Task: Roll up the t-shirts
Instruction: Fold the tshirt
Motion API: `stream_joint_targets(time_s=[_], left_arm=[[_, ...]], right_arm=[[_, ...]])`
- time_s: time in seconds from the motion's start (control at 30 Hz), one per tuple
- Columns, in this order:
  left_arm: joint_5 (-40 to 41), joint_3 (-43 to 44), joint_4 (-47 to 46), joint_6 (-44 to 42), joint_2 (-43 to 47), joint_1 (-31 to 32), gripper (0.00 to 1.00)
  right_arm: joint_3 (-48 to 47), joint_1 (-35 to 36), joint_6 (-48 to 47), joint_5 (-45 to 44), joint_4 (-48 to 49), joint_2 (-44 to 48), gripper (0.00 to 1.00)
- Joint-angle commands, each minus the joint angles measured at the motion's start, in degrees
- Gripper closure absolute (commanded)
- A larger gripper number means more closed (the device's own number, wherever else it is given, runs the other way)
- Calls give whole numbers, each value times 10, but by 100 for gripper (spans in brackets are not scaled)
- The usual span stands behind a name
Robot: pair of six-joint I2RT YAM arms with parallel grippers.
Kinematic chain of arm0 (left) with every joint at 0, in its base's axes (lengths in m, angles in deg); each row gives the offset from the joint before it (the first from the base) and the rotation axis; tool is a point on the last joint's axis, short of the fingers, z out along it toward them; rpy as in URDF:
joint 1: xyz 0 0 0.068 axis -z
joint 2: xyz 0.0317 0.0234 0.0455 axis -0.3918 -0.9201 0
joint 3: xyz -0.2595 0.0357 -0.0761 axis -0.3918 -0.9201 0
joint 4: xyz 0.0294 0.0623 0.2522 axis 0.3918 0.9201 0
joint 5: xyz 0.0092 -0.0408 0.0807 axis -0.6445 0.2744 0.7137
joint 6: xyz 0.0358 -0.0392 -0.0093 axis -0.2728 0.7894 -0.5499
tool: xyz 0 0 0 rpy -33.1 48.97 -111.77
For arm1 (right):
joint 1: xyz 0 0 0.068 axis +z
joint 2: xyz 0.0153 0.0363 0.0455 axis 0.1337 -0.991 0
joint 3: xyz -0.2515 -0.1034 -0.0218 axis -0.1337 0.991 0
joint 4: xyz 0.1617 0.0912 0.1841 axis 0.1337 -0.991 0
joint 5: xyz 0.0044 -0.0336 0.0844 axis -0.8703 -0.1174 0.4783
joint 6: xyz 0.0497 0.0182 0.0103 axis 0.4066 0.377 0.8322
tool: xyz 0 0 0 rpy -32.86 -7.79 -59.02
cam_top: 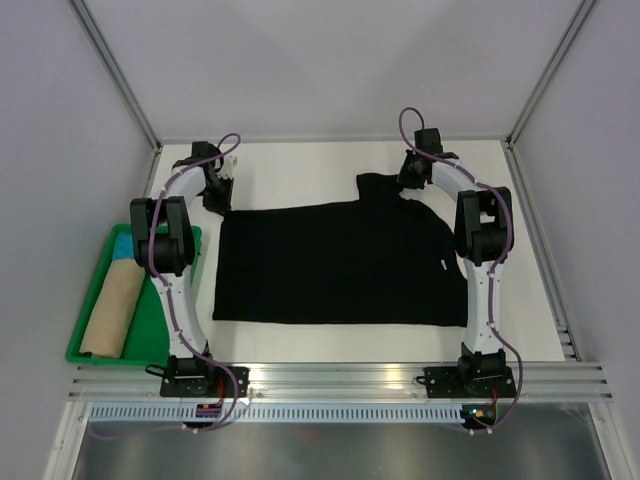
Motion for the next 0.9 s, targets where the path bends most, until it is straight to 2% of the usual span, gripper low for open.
stream_joint_targets(time_s=[0.0,0.03,0.2,0.43,0.63,0.77,0.87], left_arm=[[-73,-8,13,-1,0,-1,83],[-86,-17,12,-3,14,-1,97],[-99,-63,-31,-32,67,-1,98],[-115,-147,-90,-84,174,0,98],[-141,-221,-127,-155,243,1,98],[-159,-262,-131,-234,276,1,98],[-172,-301,-130,-299,307,0,98]], right_arm=[[26,0,-14,20,12,39,100],[44,0,-25,22,17,51,100],[128,0,-62,40,63,173,100],[338,0,-77,34,146,368,100],[450,0,-58,-2,108,474,100],[514,0,-51,-46,73,550,100],[564,0,-44,-48,64,596,100]])
